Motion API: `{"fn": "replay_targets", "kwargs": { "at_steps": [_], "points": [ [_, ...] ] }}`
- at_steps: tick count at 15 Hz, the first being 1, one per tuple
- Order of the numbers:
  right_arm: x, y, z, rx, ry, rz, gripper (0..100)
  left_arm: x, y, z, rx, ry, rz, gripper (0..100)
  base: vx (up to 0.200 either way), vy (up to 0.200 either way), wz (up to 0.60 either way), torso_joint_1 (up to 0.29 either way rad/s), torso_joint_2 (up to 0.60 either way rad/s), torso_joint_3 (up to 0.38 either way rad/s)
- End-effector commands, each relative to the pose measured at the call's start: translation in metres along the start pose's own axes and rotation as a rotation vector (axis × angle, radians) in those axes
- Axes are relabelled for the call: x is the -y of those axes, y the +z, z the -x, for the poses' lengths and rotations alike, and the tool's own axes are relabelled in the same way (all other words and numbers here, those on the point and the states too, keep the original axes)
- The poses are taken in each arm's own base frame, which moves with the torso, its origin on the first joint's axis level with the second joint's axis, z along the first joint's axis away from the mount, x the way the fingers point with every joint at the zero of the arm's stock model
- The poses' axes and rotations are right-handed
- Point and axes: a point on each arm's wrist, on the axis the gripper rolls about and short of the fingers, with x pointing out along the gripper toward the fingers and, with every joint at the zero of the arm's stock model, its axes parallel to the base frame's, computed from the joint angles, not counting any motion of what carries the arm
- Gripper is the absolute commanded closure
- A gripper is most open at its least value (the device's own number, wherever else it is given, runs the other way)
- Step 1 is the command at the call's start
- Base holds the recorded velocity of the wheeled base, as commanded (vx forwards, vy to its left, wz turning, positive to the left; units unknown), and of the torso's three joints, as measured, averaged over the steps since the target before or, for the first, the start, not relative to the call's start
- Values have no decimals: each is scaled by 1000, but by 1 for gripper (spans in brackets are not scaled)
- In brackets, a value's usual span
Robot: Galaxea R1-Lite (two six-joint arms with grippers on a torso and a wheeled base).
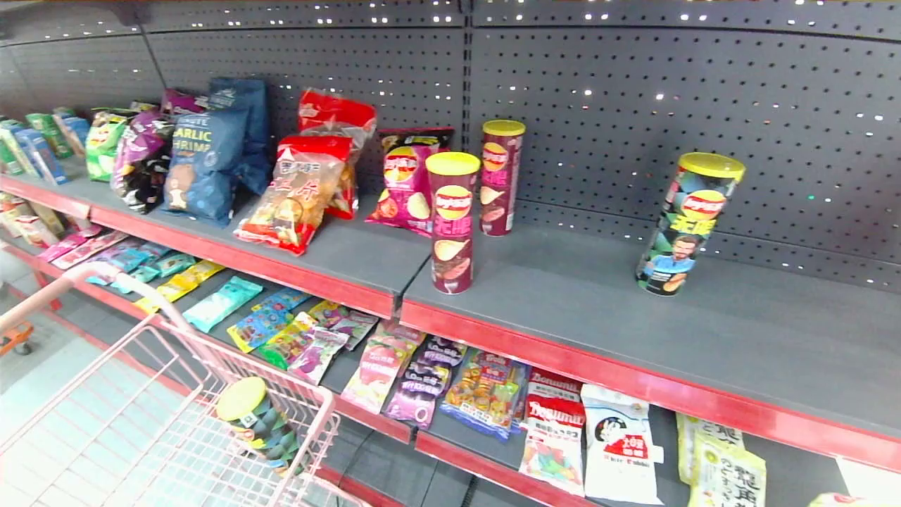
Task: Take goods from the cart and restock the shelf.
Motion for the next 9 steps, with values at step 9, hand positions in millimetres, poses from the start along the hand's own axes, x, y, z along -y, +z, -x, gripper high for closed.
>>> {"fn": "replay_targets", "kwargs": {
  "at_steps": [9],
  "points": [
    [0,0,0,-1,1,-4,0,0,0,0,1,0,1,0,0,0,200,-57,146,84]
  ]
}}
